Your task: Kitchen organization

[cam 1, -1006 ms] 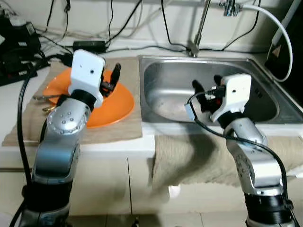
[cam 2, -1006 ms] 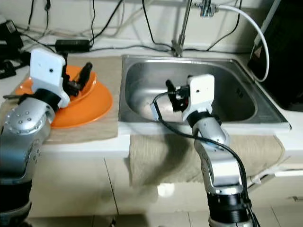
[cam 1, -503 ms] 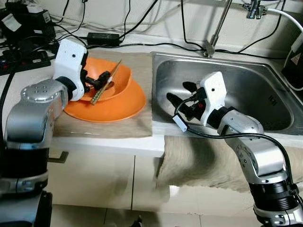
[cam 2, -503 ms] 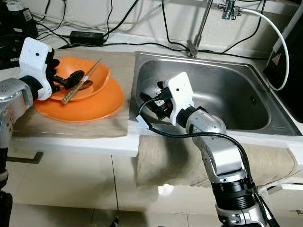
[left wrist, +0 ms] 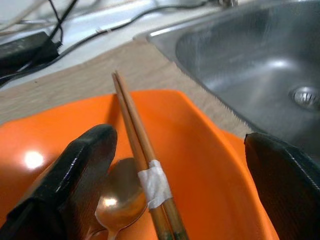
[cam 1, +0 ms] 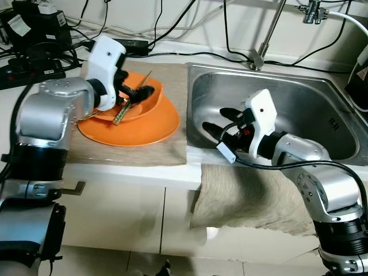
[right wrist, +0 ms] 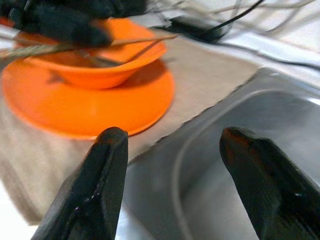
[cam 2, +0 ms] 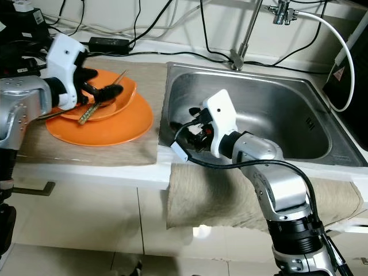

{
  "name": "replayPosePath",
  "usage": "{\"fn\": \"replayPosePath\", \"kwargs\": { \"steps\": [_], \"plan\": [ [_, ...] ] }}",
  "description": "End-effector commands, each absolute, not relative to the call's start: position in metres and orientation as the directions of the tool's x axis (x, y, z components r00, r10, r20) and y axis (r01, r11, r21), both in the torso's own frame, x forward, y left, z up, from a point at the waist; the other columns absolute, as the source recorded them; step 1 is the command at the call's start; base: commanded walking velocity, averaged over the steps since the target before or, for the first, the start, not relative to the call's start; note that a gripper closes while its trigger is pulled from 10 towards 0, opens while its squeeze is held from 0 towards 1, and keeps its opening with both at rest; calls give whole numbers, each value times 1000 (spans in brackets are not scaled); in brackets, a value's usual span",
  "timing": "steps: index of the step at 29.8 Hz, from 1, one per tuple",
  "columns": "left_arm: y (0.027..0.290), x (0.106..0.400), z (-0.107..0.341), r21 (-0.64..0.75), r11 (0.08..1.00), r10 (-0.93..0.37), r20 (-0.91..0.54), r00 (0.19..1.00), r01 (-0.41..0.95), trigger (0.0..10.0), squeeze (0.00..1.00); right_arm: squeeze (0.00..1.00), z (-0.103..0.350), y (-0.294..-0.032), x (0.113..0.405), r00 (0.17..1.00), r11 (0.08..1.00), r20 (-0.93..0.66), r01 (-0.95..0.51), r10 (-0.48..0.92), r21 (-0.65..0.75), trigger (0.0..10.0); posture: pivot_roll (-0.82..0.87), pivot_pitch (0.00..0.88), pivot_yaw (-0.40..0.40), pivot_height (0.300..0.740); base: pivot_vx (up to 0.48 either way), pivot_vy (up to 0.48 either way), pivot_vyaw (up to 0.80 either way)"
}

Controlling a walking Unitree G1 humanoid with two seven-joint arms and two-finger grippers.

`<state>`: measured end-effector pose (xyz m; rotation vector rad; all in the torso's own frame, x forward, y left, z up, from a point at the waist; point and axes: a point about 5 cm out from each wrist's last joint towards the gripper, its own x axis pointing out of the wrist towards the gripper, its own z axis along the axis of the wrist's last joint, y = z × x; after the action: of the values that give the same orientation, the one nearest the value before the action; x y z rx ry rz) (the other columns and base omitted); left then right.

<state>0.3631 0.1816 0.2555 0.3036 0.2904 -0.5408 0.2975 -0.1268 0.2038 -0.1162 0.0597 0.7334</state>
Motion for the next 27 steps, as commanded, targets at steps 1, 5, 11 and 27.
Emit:
{"fn": "replayPosePath", "kwargs": {
  "steps": [1, 5, 11, 27],
  "plan": [
    [180, 367, 259, 235, 799, -459, -355, 814, 553, 10000, 0, 0, 219, -138, 299, 791, 784, -23, -610, 612, -118, 10000, -20, 0, -53, 740, 0, 0, 0],
    [178, 369, 255, 227, 793, -466, -371, 803, 565, 10000, 0, 0, 219, -142, 298, 804, 800, -14, -592, 594, -96, 10000, -23, 0, -46, 740, 0, 0, 0],
    [183, 375, 254, 255, 797, -437, -384, 814, 548, 10000, 0, 0, 214, -146, 289, 791, 785, -47, -611, 610, -99, 10000, -33, 0, -27, 740, 0, 0, 0],
    [186, 380, 251, 90, 834, -473, -393, 789, 545, 10000, 0, 0, 213, -154, 281, 761, 755, -102, -649, 641, -96, 10000, -39, 0, -22, 740, 0, 0, 0]
  ]
}}
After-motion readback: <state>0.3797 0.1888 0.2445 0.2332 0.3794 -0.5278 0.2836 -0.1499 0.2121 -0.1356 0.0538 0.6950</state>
